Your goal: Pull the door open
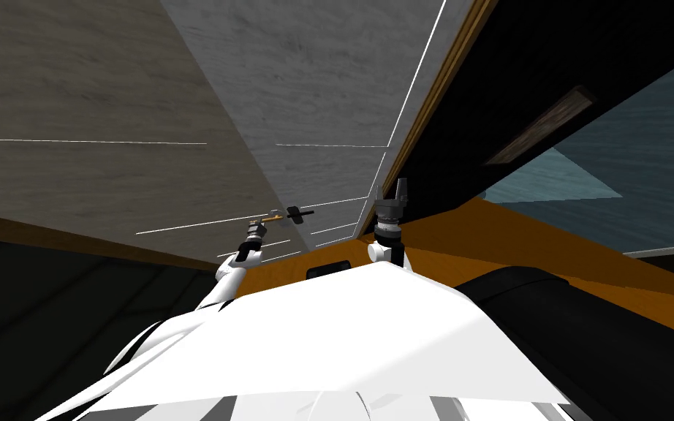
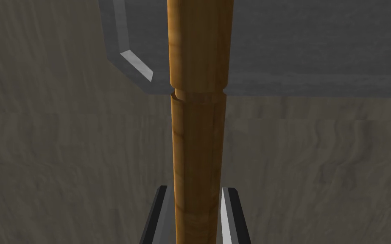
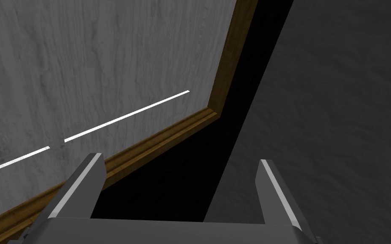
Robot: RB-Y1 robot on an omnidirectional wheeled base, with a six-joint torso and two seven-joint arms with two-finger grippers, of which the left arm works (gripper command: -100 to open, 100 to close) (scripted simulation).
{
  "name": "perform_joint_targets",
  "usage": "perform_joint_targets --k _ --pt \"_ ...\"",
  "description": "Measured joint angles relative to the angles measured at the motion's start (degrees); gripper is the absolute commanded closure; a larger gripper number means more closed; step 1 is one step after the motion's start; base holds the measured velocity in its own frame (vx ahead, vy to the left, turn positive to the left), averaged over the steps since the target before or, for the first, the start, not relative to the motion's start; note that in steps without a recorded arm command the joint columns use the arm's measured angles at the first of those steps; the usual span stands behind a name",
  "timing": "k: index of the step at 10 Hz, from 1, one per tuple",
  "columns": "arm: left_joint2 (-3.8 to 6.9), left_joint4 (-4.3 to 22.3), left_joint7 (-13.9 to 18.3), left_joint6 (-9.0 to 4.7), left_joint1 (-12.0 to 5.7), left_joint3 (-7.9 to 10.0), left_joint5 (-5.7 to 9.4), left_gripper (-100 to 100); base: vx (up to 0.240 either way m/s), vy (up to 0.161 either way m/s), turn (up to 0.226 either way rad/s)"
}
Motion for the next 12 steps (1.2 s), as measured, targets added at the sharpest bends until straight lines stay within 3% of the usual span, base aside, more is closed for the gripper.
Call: perform_joint_targets --k 4,7,9,10,11,12 --pt "1.75 -1.1 2.2 -1.1 0.9 -1.6 -0.41 100 -0.183 0.055 -0.089" --pt "3.05 -1.3 4.7 -2.4 1.76 -4.0 -1.05 100 -0.192 0.096 -0.13" --pt "3.68 -4.5 6.2 -1.82 3.39 -5.4 -1.45 100 -0.151 0.08 -0.091" --pt "3.63 -3.4 6.4 -2.63 2.91 -5.82 -1.62 100 -0.13 0.043 -0.089" --pt "4.24 -2.7 7.1 -3.43 2.64 -6.5 -1.75 100 -0.068 0.034 -0.004" --pt "4.38 -2.6 7.4 -3.48 2.72 -6.54 -1.77 100 -0.111 0.071 -0.03"
